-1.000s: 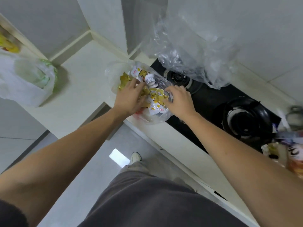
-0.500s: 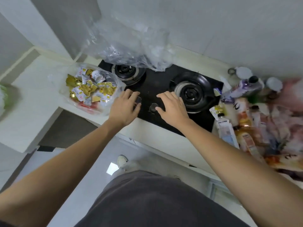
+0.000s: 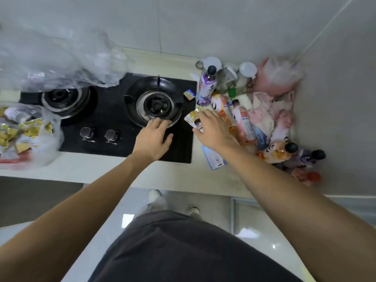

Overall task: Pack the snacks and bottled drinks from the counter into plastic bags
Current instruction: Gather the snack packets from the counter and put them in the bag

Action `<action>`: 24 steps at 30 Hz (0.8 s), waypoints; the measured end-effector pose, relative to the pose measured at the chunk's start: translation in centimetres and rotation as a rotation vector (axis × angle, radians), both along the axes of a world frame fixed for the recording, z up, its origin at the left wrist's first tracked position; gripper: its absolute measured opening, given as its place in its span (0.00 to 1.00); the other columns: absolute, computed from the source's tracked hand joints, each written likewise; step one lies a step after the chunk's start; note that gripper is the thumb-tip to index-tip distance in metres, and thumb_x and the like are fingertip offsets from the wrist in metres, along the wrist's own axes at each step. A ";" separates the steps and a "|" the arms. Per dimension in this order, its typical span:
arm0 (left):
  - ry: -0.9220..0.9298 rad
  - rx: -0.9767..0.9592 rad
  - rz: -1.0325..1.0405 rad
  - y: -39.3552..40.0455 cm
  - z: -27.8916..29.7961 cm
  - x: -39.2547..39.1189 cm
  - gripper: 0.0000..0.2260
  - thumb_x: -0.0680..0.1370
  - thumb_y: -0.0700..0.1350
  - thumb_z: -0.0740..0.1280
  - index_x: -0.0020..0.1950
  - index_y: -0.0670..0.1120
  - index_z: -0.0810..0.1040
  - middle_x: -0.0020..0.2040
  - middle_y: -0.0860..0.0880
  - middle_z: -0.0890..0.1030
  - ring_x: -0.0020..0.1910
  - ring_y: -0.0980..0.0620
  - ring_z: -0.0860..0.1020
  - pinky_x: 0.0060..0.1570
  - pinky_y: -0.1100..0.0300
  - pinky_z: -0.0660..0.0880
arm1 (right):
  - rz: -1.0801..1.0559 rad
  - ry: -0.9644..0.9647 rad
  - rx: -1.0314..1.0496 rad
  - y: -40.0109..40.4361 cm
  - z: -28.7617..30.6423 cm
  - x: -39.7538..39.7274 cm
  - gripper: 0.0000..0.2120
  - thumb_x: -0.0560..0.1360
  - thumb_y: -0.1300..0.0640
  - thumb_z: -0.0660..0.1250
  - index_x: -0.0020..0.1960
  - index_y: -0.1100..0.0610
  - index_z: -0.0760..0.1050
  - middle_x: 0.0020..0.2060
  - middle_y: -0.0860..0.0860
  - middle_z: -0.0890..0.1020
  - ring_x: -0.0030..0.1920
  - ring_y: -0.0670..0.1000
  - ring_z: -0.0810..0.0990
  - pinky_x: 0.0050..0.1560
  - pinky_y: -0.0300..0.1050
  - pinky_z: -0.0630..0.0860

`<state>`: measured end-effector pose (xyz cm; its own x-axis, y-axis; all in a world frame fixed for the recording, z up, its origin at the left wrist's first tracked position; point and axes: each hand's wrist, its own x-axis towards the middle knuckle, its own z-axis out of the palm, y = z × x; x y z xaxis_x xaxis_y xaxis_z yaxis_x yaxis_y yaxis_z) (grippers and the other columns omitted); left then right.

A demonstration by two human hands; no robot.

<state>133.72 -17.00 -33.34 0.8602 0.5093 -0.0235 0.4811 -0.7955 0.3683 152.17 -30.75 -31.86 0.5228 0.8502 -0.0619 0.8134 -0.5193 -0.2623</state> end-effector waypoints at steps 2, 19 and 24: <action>0.008 -0.030 -0.025 0.3 -0.2 1.8 0.20 0.81 0.52 0.64 0.72 0.48 0.72 0.63 0.46 0.75 0.64 0.42 0.73 0.56 0.44 0.77 | -0.053 0.003 -0.028 0.1 -0.3 1.7 0.19 0.77 0.50 0.70 0.66 0.55 0.76 0.60 0.54 0.78 0.64 0.59 0.75 0.62 0.56 0.73; 0.097 -0.071 -0.031 6.6 -3.7 16.4 0.17 0.80 0.50 0.66 0.67 0.46 0.75 0.58 0.43 0.76 0.62 0.40 0.75 0.56 0.43 0.77 | -0.421 0.055 -0.033 0.3 -4.8 17.7 0.14 0.77 0.59 0.69 0.61 0.59 0.78 0.61 0.56 0.79 0.68 0.61 0.72 0.64 0.59 0.75; 0.117 0.062 -0.024 7.7 -5.3 19.3 0.17 0.79 0.48 0.67 0.66 0.43 0.76 0.59 0.40 0.76 0.62 0.37 0.72 0.56 0.41 0.75 | -0.326 0.008 -0.071 1.2 -7.5 20.1 0.12 0.73 0.58 0.73 0.56 0.58 0.81 0.55 0.56 0.81 0.61 0.62 0.77 0.68 0.61 0.71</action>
